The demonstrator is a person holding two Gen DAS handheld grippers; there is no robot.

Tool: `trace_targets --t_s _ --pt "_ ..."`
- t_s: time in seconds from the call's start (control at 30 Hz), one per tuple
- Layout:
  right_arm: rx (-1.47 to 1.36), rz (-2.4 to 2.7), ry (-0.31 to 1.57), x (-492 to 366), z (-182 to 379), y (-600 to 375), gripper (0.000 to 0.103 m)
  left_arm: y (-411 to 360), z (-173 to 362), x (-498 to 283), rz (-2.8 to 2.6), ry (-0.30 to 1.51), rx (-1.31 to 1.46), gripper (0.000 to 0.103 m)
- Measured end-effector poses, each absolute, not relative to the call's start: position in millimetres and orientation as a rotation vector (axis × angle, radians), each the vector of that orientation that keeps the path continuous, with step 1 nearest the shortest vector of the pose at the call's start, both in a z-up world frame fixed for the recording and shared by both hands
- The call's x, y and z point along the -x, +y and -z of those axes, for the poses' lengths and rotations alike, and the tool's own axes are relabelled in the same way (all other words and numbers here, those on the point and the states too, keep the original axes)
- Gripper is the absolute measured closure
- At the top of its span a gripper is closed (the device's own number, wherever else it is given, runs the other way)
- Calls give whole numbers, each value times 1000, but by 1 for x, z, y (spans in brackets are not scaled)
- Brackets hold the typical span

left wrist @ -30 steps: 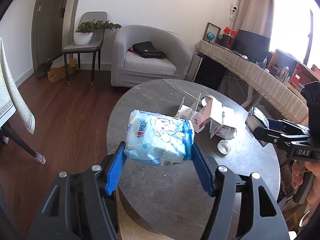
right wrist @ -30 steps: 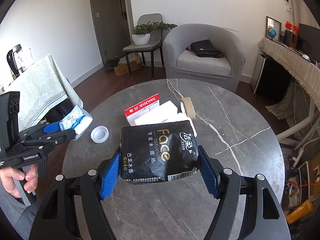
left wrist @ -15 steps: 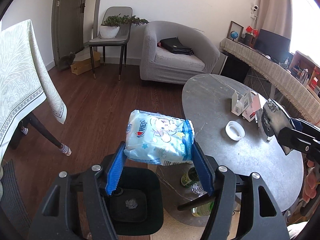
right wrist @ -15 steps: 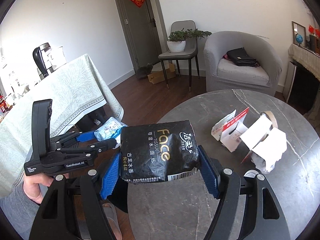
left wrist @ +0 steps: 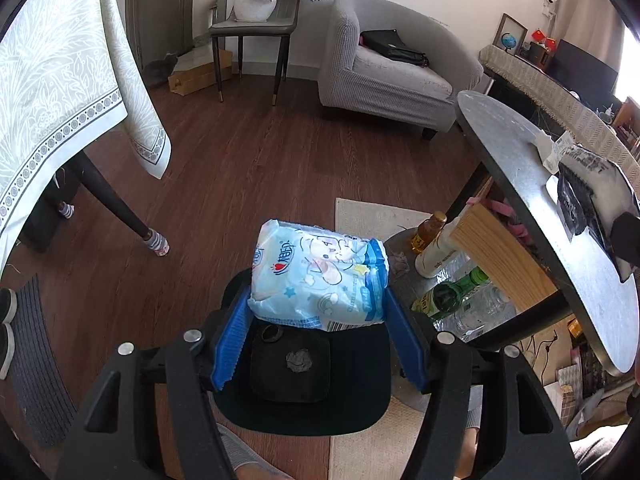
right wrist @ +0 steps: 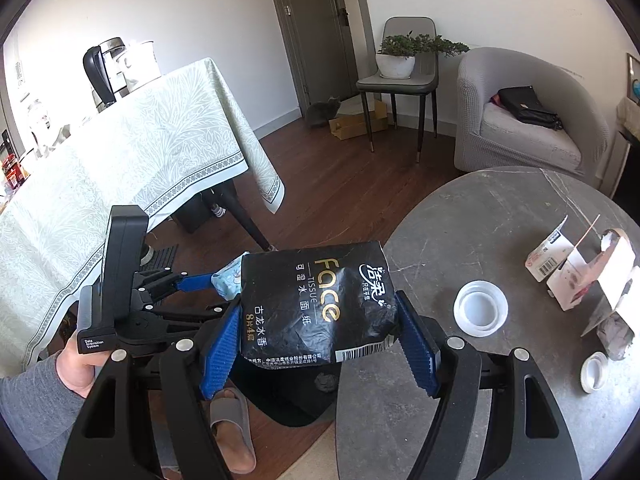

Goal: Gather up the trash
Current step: 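Carry the wipe pack and tissue pack over the green bin, then open both grippers to drop the packs into the bin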

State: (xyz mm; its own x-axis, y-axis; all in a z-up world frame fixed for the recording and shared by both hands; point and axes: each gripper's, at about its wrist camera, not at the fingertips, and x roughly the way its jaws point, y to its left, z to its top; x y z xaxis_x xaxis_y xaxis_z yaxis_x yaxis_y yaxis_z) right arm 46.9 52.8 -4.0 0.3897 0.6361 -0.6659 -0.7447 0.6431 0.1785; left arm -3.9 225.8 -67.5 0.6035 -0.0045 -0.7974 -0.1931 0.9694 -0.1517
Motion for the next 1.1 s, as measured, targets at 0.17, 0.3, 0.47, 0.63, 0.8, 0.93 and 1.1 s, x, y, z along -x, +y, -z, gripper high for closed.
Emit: trace_targets --t_s 0.17,0.3,0.47,0.63,0.8,0.93,1.1 --pt "187 -914 783 -40 8 79 30 236 88 7 -124 980 238 35" --pt "204 -929 796 -39 14 96 30 244 103 9 -128 1021 252 35" --pt "219 -939 823 -40 25 115 30 249 124 9 -137 1090 243 33" --pt "228 -947 844 -41 32 132 30 250 131 14 -126 1110 234 29" --pt "245 -950 862 -39 40 143 30 255 128 20 -136 1098 225 33" --pt "258 -937 892 -39 52 150 30 268 122 26 -157 1082 261 42" --pt "298 -929 932 -34 73 162 30 285 104 35 -187 1022 308 49"
